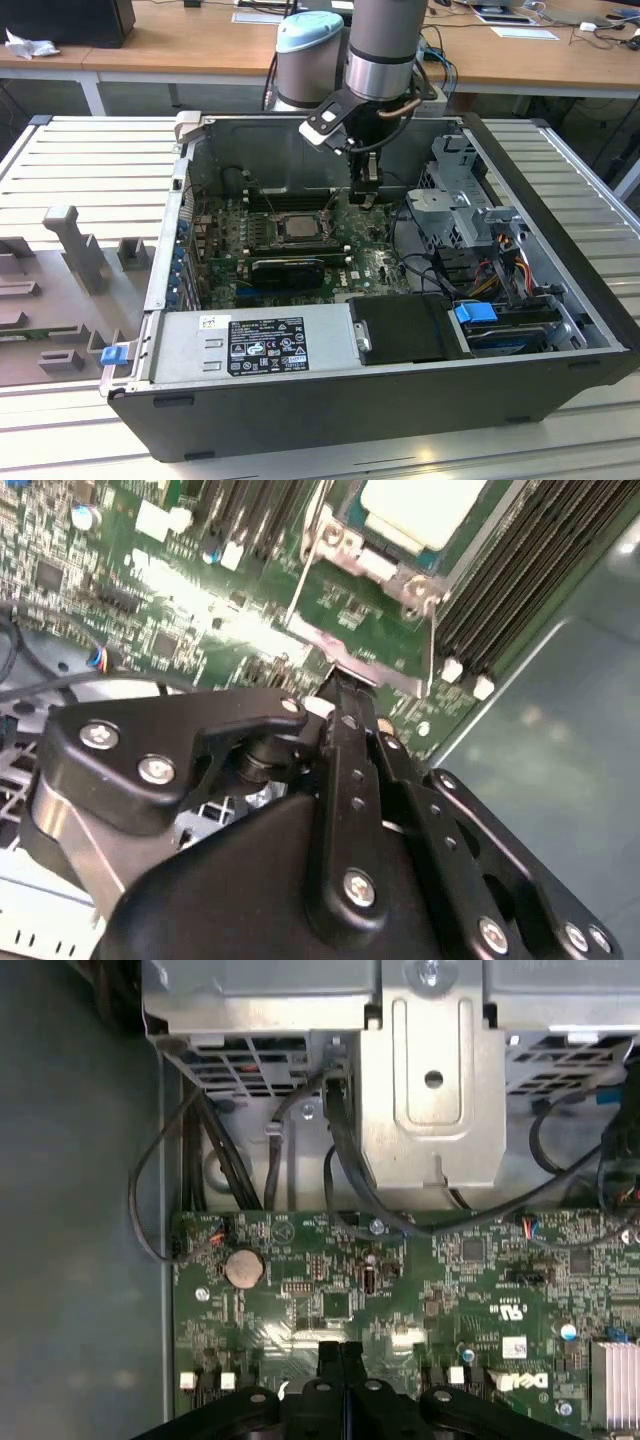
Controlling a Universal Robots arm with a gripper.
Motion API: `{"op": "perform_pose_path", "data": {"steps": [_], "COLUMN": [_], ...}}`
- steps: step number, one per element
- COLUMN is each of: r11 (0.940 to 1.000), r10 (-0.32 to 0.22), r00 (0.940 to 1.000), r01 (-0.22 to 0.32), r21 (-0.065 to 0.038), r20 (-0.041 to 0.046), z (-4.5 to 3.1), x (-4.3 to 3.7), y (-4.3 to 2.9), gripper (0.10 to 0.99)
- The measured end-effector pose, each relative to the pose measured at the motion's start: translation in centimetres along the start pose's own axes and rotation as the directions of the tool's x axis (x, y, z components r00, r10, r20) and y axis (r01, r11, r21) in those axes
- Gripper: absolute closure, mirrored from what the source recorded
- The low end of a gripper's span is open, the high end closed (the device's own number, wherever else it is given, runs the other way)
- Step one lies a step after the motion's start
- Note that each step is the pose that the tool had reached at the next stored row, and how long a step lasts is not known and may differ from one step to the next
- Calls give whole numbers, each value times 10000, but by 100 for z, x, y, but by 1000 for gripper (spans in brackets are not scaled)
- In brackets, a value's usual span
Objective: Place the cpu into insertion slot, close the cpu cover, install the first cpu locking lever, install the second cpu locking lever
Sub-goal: 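Close the cpu cover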
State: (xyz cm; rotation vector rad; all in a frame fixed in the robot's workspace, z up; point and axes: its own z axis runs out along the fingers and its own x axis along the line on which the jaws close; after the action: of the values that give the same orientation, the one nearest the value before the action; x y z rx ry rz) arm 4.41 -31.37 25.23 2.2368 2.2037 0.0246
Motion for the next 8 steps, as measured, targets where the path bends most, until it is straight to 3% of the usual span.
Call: {"op": "perform_pose_path", "data": {"steps": [8], "r11": [10000], "r10": [-1], "r00": [10000], "r01": [1], "r21": [0], "r20": [0], "z": [8], "x": [-2], "y": [-97], "gripper": [980]}}
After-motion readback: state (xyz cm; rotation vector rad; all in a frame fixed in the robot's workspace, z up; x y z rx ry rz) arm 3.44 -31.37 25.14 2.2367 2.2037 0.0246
